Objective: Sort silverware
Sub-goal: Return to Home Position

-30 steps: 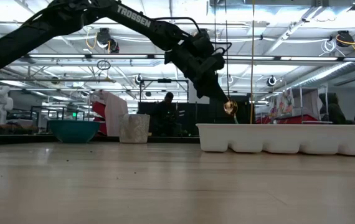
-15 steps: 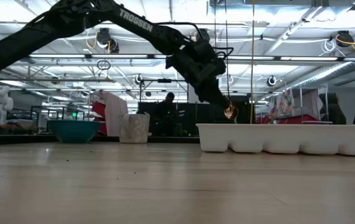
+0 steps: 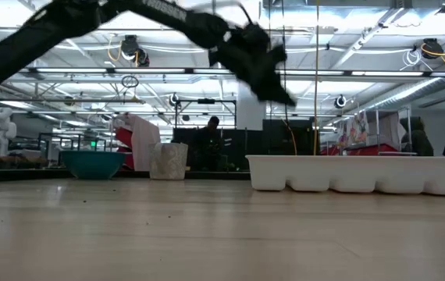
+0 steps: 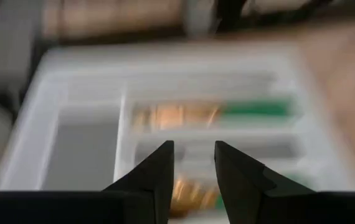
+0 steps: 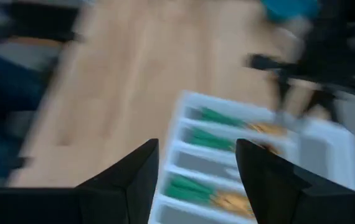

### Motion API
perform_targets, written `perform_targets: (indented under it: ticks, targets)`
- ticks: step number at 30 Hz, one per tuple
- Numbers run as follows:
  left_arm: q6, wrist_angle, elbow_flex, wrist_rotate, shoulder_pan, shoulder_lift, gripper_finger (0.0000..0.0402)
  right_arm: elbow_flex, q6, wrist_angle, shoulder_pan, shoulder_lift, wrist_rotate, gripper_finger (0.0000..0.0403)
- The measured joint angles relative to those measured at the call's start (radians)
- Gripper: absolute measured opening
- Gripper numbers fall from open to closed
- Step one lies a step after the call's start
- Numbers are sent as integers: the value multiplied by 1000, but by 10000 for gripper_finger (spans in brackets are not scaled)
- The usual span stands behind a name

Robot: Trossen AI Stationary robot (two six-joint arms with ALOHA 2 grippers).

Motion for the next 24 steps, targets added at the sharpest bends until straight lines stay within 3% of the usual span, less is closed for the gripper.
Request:
perform_targets:
  ticks: [3,8,13,19,24]
  targets:
    - [-11,20,6,155,-6,-101,122,0,-34,3,19,-61,-138,200]
    - [-2,-17,-29,430,1,-309,123,-41,-29,65,30,-261,-186,197]
    - [63,-30,-167,582,16,-546,123,-230,17,230,30,-560,-246,197]
    - [78,62,-500,610,4,-800,123,-531,83,547,29,-861,-213,197]
    - [-60,401,-911,613,6,-1006,123,-744,149,708,30,-1002,-265,196]
